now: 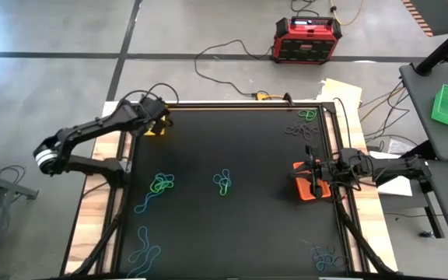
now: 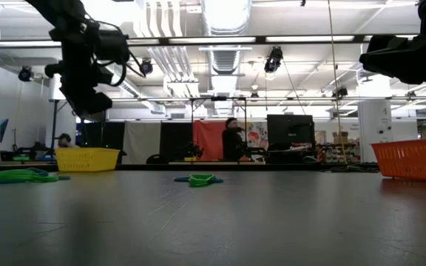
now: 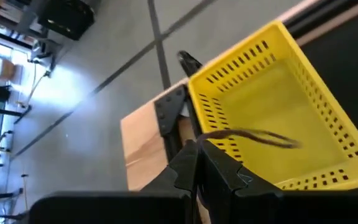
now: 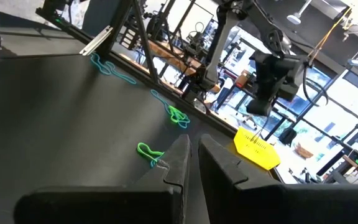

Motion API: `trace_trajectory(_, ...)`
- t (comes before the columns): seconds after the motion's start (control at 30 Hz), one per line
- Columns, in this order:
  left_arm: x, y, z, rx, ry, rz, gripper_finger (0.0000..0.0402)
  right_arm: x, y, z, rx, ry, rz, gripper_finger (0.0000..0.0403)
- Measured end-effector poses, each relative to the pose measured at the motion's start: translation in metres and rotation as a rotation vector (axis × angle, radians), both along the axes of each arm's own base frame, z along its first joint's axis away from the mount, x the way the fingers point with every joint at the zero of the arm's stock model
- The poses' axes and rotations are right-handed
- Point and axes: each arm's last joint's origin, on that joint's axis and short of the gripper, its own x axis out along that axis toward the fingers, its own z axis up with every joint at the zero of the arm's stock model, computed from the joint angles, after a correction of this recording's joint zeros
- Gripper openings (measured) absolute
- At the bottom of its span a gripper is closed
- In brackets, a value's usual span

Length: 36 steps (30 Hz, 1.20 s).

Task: Sort rubber bands into baskets
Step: Put the purple rubber band into the yellow bin

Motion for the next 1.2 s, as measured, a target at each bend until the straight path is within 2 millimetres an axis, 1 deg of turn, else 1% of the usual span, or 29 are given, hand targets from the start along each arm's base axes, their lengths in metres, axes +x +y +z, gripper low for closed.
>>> trace_trajectory(0.13, 0.002, 0.014, -0.012, -0.095, -0.025, 0.002, 0.0000, 0.000, 0.000, 0.000, 0.000, 0.000, 0.000, 0.0029)
trace_trajectory(0.23, 0.003, 0.024, -0.018, -0.182, -0.085, -0.005, 0.0000, 0.000, 0.000, 0.000, 0.000, 0.000, 0.000, 0.0029)
trace_trajectory(0.33, 0.003, 0.033, -0.022, -0.249, -0.104, -0.008, 0.0000, 0.000, 0.000, 0.000, 0.000, 0.000, 0.000, 0.0029)
trace_trajectory(0.63, 0.005, 0.067, -0.025, -0.337, -0.137, 0.023, 0.0000, 0.000, 0.000, 0.000, 0.000, 0.000, 0.000, 0.0029)
trace_trajectory(0.8, 0.007, 0.090, -0.026, -0.400, -0.208, 0.037, 0.0000, 0.000, 0.000, 0.000, 0.000, 0.000, 0.000, 0.0029)
trace_trajectory(0.9, 0.003, 0.107, -0.029, -0.450, -0.302, 0.088, 0.0000, 0.000, 0.000, 0.000, 0.000, 0.000, 0.000, 0.0029)
trace_trajectory(1.0, -0.005, 0.124, -0.033, -0.487, -0.348, 0.161, 0.0000, 0.000, 0.000, 0.000, 0.000, 0.000, 0.000, 0.0029)
trace_trajectory(1.1, -0.013, 0.133, -0.039, -0.525, -0.351, 0.221, 0.0000, 0.000, 0.000, 0.000, 0.000, 0.000, 0.000, 0.0029)
trace_trajectory(1.2, -0.015, 0.137, -0.048, -0.549, -0.353, 0.250, 0.0000, 0.000, 0.000, 0.000, 0.000, 0.000, 0.000, 0.0029)
